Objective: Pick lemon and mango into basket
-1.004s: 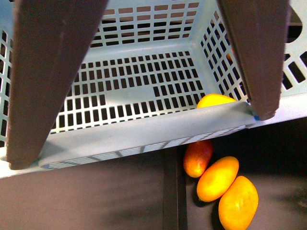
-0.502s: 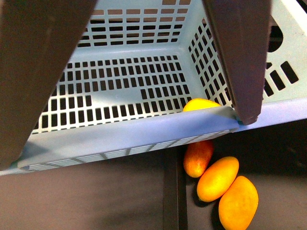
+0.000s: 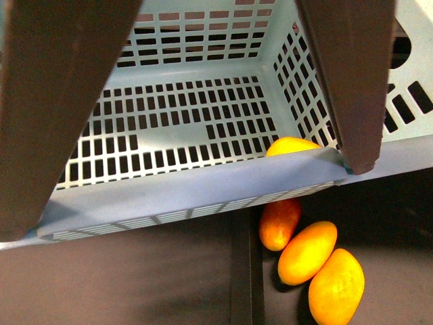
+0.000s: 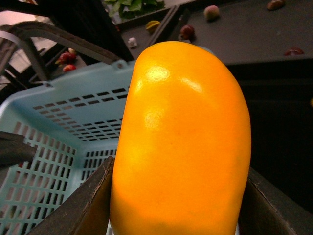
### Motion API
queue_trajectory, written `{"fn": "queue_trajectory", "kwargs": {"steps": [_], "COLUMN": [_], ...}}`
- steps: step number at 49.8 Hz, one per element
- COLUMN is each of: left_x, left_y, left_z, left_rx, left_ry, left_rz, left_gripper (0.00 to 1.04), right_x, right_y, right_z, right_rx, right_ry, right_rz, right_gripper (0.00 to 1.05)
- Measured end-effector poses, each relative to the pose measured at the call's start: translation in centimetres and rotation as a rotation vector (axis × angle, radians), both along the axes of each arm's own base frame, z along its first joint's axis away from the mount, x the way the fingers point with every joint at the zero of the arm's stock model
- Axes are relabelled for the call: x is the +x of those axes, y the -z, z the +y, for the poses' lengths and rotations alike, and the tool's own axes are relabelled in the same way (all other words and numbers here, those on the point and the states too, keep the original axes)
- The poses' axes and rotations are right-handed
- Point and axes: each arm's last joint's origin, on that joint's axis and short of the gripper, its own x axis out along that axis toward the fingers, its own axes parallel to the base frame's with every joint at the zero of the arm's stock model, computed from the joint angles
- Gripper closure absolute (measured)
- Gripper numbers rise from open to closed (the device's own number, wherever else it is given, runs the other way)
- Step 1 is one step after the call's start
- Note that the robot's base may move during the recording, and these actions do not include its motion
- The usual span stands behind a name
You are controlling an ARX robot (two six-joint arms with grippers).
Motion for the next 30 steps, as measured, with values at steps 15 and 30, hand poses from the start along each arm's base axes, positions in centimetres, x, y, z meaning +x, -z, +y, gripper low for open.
{"fn": "queue_trajectory", "kwargs": {"steps": [15,30], "left_x": [0.0,0.0], "left_y": [0.0,0.0], "left_z": [0.0,0.0], "left_rx": [0.001,0.0], "left_ry": [-0.001,0.0], "left_rz": [-0.001,0.0], "left_gripper": [0.77,0.77], "right_x": [2.1,2.9], "right_y": [0.4,2.0], "right_z": [5.3,6.5], "right_rx": [0.005,-0.021], "right_ry": [-0.039,-0.042], "right_rz": [0.001,0.052], "right_gripper": [0.45,0.26]}}
